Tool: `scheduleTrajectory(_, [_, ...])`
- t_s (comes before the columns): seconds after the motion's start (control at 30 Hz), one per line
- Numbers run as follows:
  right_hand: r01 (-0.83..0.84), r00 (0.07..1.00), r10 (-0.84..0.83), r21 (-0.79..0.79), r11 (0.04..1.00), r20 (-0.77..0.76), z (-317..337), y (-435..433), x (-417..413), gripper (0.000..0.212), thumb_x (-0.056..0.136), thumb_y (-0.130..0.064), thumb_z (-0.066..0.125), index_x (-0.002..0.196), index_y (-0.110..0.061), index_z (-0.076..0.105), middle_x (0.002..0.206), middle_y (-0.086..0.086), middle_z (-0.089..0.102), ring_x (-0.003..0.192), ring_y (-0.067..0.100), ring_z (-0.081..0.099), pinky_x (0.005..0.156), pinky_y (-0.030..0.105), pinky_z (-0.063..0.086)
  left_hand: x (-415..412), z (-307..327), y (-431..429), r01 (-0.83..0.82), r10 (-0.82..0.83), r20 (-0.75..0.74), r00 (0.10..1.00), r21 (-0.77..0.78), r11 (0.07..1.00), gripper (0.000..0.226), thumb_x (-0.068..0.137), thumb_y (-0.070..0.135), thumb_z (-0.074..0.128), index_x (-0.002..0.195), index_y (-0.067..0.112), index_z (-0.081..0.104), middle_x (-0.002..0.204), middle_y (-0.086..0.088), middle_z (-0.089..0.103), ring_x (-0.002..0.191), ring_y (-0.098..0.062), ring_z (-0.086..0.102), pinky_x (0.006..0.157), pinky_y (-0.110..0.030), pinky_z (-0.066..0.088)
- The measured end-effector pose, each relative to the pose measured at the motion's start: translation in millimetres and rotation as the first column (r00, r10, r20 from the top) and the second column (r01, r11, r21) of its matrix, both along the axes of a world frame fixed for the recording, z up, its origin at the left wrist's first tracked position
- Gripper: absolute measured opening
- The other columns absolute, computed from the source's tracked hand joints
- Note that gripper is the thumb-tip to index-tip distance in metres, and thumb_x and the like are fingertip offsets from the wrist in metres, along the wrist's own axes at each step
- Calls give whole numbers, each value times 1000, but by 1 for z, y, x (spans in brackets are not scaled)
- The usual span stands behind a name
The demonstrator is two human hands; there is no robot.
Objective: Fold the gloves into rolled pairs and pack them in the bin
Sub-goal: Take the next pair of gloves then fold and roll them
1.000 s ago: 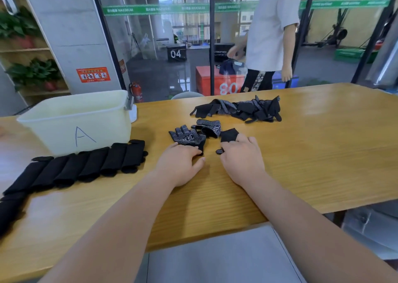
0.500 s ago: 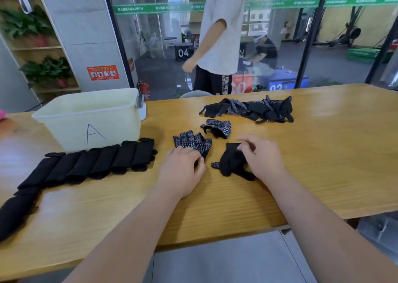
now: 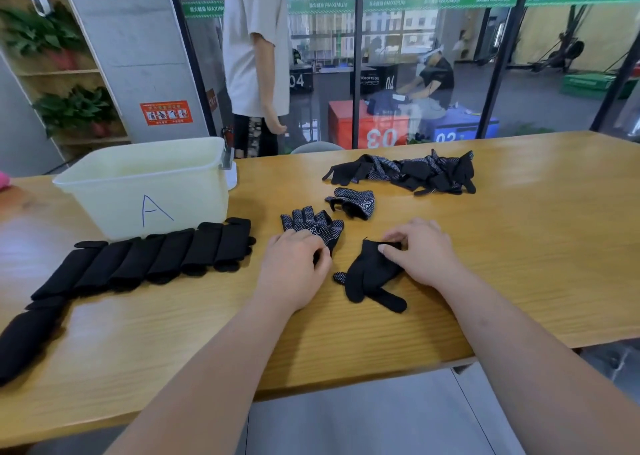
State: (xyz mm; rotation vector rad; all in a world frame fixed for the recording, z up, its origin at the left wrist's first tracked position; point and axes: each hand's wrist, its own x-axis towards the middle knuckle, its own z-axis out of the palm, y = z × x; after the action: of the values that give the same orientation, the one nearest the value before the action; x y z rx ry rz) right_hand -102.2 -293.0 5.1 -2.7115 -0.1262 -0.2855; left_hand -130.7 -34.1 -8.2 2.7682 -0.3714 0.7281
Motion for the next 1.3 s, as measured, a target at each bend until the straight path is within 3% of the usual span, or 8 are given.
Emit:
scheduleTrajectory(0.2, [-112, 992, 115, 53, 992, -45, 26, -2, -3, 9, 93, -43, 77, 93, -38, 69, 103, -19, 66, 106, 14, 62, 86, 35, 51, 0, 0, 1, -4, 4, 4, 1000, -14, 1000, 25, 104, 42, 50, 96, 31, 71, 93, 16, 62, 92, -11, 53, 96, -33, 42])
scheduleTrajectory(0.4, [-320, 921, 386, 456, 830, -56, 92, 0, -27, 19, 92, -26, 82, 108, -34, 75, 113, -18, 77, 105, 9, 72, 94, 32, 54, 0, -1, 1, -48, 49, 32, 998, -39, 998, 25, 102, 45, 51, 95, 30, 70, 89, 14, 62, 89, -13, 54, 94, -35, 43])
scheduleTrajectory(0.6, [-379, 875, 476, 491, 784, -84, 136, 7, -30, 29, 96, -25, 78, 121, -39, 73, 118, -17, 76, 107, 7, 72, 90, 36, 59, -3, 0, 1, -64, 66, 72, 995, -35, 997, 25, 101, 43, 52, 82, 29, 60, 80, 14, 56, 81, -13, 50, 88, -35, 41])
scheduleTrajectory(0.77, [-336, 939, 257, 457, 824, 227, 146, 12, -11, 28, 95, -19, 79, 113, -40, 75, 115, -18, 76, 107, 11, 72, 99, 43, 59, -3, -2, 1, -58, 64, 106, 992, -51, 997, 27, 99, 42, 55, 77, 27, 59, 75, 12, 55, 76, -15, 50, 83, -37, 42])
scheduleTrajectory(0.9, [-395, 878, 158, 498, 772, 451, 149, 9, -13, 27, 94, -13, 77, 114, -31, 75, 114, -14, 76, 111, 4, 70, 100, 36, 56, -2, -3, 2, -40, 46, 123, 991, -56, 998, 27, 99, 42, 57, 75, 29, 55, 74, 13, 55, 76, -15, 51, 82, -36, 43])
scheduleTrajectory(1.07, [-404, 915, 366, 346, 847, 171, 87, 15, -20, 29, 88, -6, 79, 104, -30, 76, 98, -10, 78, 94, 1, 72, 85, 25, 50, -2, -1, 2, -66, 69, 98, 993, -33, 997, 29, 99, 45, 53, 78, 26, 62, 76, 13, 55, 78, -18, 56, 83, -39, 45])
scheduleTrajectory(1.17, [-423, 892, 441, 164, 891, -99, 41, 18, -31, 11, 90, -39, 81, 99, -36, 75, 92, -16, 76, 89, -1, 69, 84, 29, 55, -3, -1, 2, -58, 60, 85, 995, -32, 998, 26, 99, 45, 52, 85, 26, 65, 82, 13, 60, 84, -18, 58, 88, -39, 45])
scheduleTrajectory(1.3, [-384, 909, 415, 296, 874, -44, 31, 22, -38, 9, 94, -44, 76, 94, -36, 78, 89, -15, 76, 84, 4, 69, 80, 30, 58, -1, -2, 3, -62, 66, 76, 995, -59, 996, 17, 98, 41, 59, 100, 28, 70, 101, 10, 60, 102, -17, 53, 89, -35, 47])
